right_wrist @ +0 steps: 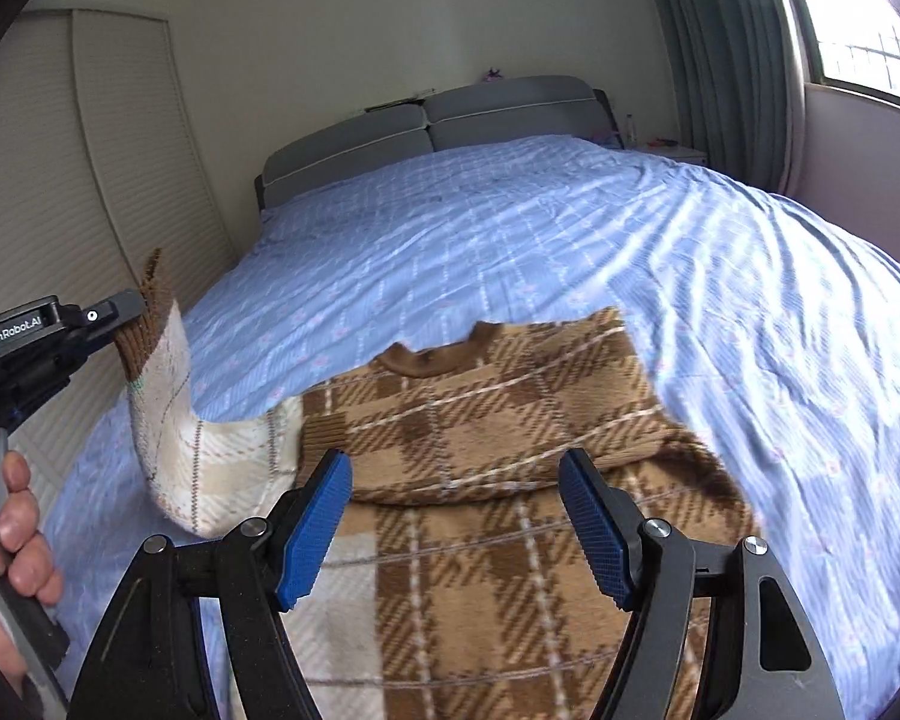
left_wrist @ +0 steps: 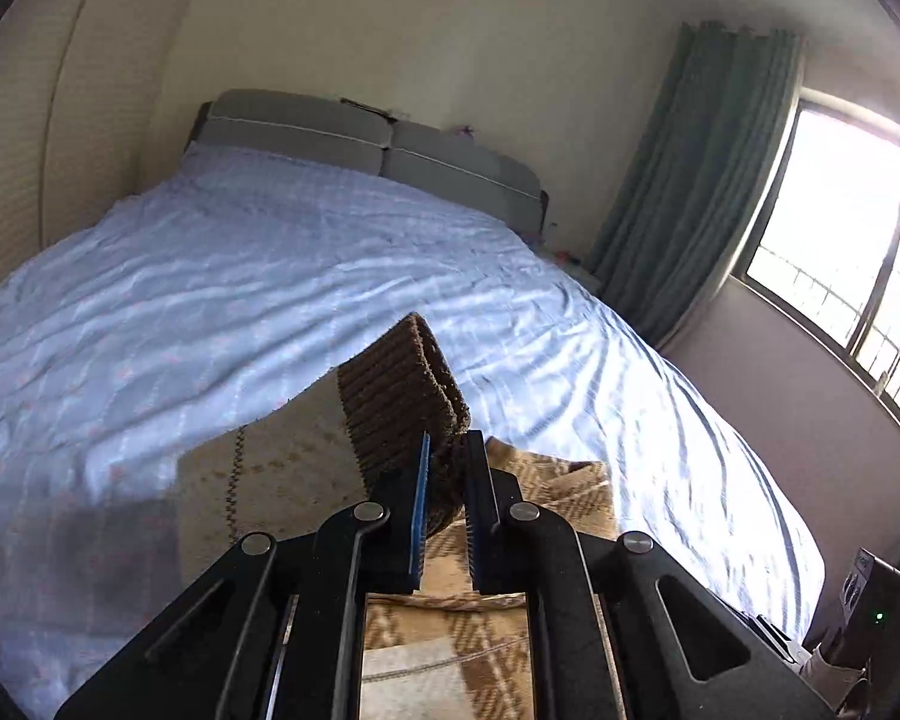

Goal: Fold small clothes
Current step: 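Fold the cream sleeve over the sweater body with the left gripper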

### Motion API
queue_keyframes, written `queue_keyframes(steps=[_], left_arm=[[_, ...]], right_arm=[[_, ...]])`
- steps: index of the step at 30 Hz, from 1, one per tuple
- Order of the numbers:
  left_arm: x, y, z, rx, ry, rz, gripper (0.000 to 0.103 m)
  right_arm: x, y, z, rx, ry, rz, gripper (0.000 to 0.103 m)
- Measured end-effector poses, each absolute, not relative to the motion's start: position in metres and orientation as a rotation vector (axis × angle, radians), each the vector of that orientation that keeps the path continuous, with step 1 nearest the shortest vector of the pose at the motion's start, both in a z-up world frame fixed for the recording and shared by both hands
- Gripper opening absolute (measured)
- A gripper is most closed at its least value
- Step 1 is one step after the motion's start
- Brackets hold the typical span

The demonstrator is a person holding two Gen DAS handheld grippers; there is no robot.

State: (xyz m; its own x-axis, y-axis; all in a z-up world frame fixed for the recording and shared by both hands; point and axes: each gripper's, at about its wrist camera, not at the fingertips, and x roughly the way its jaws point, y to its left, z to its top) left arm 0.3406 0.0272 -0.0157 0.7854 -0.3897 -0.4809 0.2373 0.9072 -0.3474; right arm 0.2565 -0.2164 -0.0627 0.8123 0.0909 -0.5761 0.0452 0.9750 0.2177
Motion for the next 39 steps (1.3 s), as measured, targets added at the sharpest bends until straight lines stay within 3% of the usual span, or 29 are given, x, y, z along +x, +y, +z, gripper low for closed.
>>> queue_keyframes(steps=[12, 28, 30, 31, 32, 39], left_arm=[[0.381, -0.148, -0.079, -0.145, 0.751, -0.462, 0.01], [0.4, -0.244, -0.122, -0.049, 0.822, -0.462, 0.012], [0.394, -0.242, -0.127, -0.021, 0.812, -0.428, 0.031], [0.391, -0.239, -0.127, -0.01, 0.799, -0.405, 0.052], [0.389, -0.234, -0.127, -0.009, 0.78, -0.391, 0.062], [0.38, -0.178, -0.121, -0.018, 0.752, -0.299, 0.065]], right_arm=[[0.256, -0.348, -0.095, 0.32, 0.66, -0.079, 0.072], [0.257, -0.412, -0.133, 0.399, 0.716, -0.144, 0.072], [0.258, -0.414, -0.136, 0.403, 0.723, -0.143, 0.072], [0.259, -0.414, -0.138, 0.406, 0.728, -0.141, 0.072], [0.262, -0.414, -0.139, 0.411, 0.733, -0.138, 0.072], [0.282, -0.396, -0.133, 0.382, 0.727, -0.111, 0.072]])
